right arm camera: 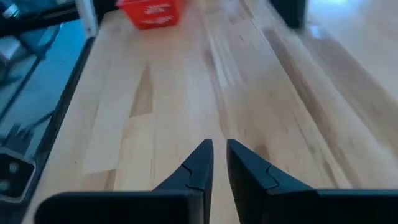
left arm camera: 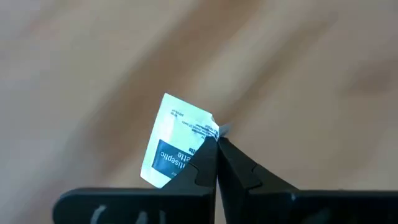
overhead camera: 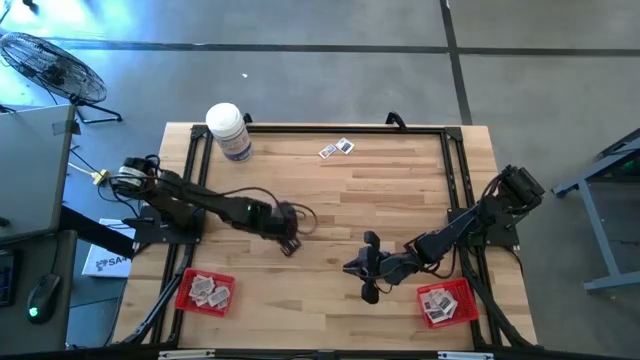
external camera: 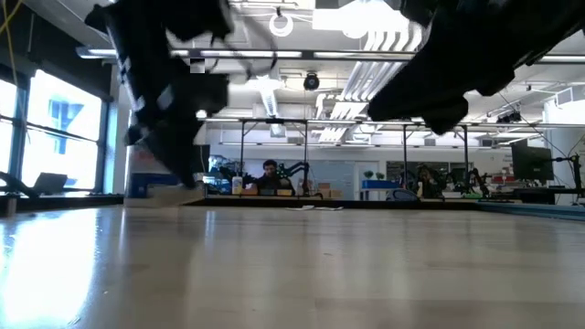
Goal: Pick & Place First Aid Supplies
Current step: Put the towelette pack into the right red bin
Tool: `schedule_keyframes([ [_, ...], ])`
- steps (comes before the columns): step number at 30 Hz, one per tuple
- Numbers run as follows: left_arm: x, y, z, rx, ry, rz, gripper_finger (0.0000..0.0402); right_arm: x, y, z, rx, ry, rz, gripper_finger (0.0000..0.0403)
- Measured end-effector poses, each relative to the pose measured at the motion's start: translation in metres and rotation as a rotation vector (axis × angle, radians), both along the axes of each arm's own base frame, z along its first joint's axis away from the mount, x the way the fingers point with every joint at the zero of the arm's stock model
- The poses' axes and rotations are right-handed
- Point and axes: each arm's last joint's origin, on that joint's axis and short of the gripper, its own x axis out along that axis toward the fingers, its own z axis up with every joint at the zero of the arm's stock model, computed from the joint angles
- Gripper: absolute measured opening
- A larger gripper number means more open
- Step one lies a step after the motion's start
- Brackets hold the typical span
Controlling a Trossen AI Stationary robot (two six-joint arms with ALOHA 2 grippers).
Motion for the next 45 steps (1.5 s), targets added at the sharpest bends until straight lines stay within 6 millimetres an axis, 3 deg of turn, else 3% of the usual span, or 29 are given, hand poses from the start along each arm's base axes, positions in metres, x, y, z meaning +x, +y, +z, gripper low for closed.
schedule_keyframes([
  [9,0.034,-0.064,0.02,-0.211,-0.49,-0.316,0.0,0.002,0.01,0.009,-0.154,-0.129,0.118,0.0123],
  [14,0.047,-0.073,0.013,-0.295,-0.582,-0.389,0.0,0.009,0.01,0.0,-0.184,-0.147,0.142,0.0171],
  [19,0.057,-0.077,-0.004,-0.332,-0.599,-0.418,0.0,0.015,0.008,-0.015,-0.248,-0.124,0.146,0.0184],
  [29,0.064,-0.079,-0.006,-0.328,-0.69,-0.426,0.0,0.023,0.003,-0.023,-0.184,-0.133,0.216,0.0139],
  [40,0.066,-0.077,-0.003,-0.281,-0.729,-0.382,0.0001,0.028,-0.002,-0.022,-0.072,-0.138,0.251,0.0014],
  [45,0.066,-0.077,-0.002,-0.28,-0.732,-0.381,0.0001,0.028,-0.002,-0.022,-0.045,-0.129,0.235,0.0016],
])
